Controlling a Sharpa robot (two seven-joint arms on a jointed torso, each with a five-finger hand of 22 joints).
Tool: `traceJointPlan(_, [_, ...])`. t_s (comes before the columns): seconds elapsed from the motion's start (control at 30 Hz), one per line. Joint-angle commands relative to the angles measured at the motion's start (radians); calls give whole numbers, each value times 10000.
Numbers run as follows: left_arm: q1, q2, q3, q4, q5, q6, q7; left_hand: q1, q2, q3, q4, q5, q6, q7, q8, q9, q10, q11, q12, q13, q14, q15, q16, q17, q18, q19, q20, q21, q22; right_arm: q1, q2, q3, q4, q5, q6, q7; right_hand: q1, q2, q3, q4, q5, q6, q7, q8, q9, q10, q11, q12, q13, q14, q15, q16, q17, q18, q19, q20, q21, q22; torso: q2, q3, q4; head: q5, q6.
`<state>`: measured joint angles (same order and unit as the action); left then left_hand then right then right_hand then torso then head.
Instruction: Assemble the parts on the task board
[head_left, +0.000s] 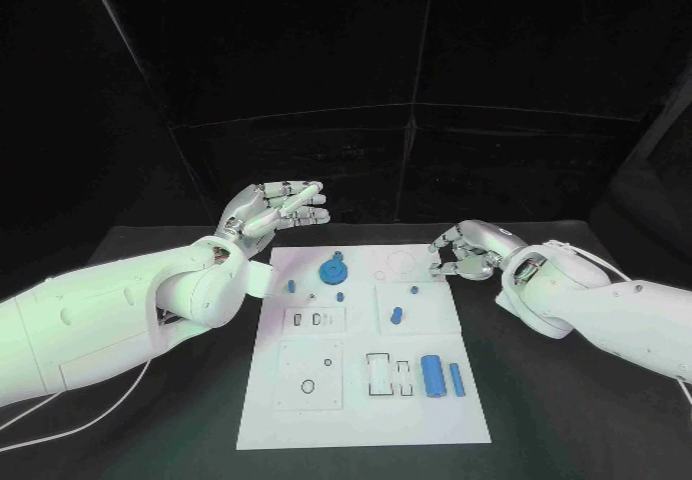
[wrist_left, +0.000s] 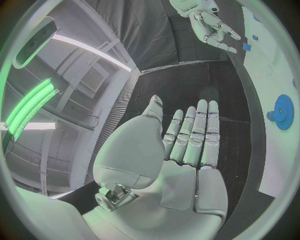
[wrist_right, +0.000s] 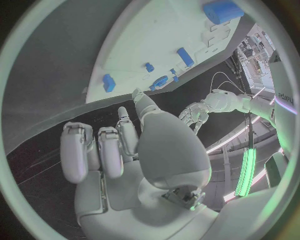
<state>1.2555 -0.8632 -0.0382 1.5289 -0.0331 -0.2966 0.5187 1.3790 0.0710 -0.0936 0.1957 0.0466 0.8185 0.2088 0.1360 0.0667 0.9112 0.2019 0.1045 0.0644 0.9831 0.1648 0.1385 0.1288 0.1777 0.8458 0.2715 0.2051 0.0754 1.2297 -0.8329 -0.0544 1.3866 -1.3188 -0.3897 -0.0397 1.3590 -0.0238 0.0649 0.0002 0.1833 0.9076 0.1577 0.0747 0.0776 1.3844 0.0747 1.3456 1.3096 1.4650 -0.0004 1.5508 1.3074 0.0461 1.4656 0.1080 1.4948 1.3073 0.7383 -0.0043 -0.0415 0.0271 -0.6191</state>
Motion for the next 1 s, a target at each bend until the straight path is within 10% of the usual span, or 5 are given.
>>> traceJointPlan(0.03, [15, 17, 8, -7, -40, 132, 34, 10, 49, -6, -67, 12, 43, 407, -43, -10, 80, 18, -17, -10, 58, -26, -42, -14, 56, 101, 3, -49, -14, 22, -139, 8, -180, 946, 707, 910, 153, -25, 5, -89, -37, -12, -9, -24, -24, -11, -46, -78, 199, 973, -71, 43, 2247, -99, 213, -87, 67, 865, 7, 30, -20, -90, 20])
traceJointPlan(1.0, [10, 106, 4, -120, -40, 211, 25, 44, 71, 2, -95, 11, 53, 403, -50, -9, 91, 16, -28, -9, 68, -26, -58, -14, 56, 112, 3, -62, -23, -1, 714, 7, -1811, 1167, 1246, 1166, 366, 212, 225, -320, -73, 189, -10, 50, -2, 66, -50, -23, 277, 976, -64, 48, 2263, -101, 220, -77, 70, 881, 17, 20, 6, -23, -80])
